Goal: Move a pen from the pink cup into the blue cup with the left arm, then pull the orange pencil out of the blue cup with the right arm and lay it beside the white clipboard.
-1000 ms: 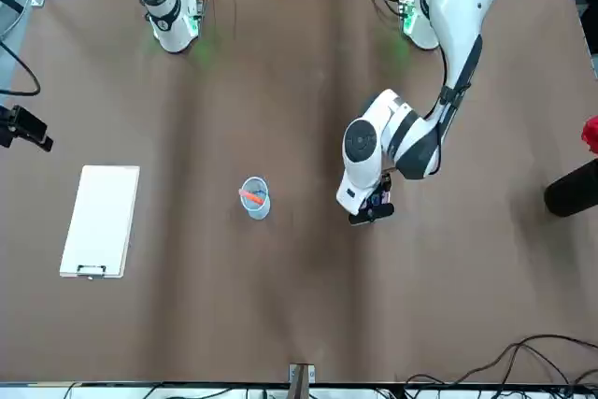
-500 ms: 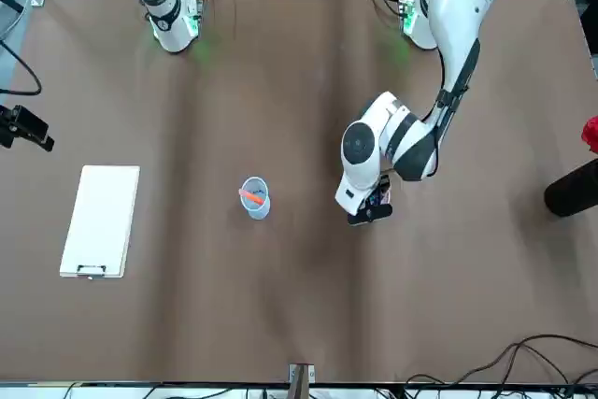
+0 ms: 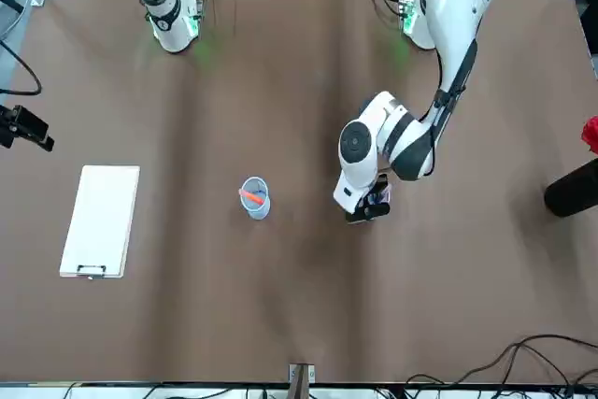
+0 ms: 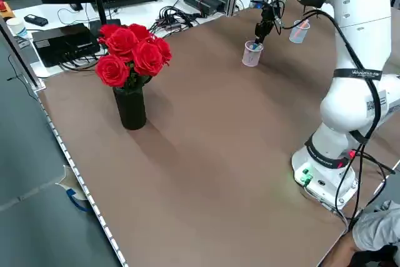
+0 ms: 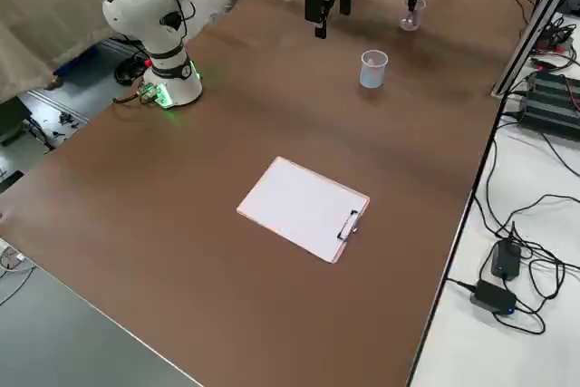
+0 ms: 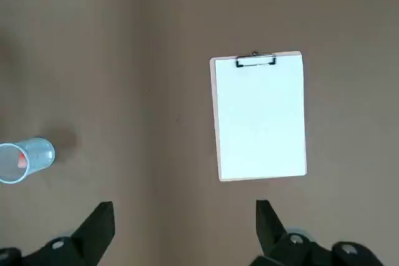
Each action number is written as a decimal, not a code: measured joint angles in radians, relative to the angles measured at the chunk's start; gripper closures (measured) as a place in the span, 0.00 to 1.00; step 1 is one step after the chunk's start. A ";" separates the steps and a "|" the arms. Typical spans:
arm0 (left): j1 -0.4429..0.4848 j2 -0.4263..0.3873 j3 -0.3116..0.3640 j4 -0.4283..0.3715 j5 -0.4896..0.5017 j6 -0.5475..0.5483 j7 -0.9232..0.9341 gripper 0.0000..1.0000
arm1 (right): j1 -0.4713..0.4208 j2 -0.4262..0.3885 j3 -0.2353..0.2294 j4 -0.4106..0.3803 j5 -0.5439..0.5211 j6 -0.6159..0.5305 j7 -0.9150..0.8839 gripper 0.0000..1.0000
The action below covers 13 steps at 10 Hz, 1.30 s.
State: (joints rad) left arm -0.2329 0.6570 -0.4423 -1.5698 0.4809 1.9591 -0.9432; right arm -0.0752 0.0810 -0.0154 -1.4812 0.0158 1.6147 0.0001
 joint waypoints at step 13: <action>0.001 0.000 0.001 0.014 0.031 0.000 0.000 0.70 | -0.001 0.000 0.000 0.000 0.000 0.000 -0.002 0.00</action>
State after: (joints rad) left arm -0.2321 0.6569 -0.4415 -1.5553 0.5119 1.9591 -0.9432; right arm -0.0762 0.0810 -0.0151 -1.4812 0.0158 1.6148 -0.0015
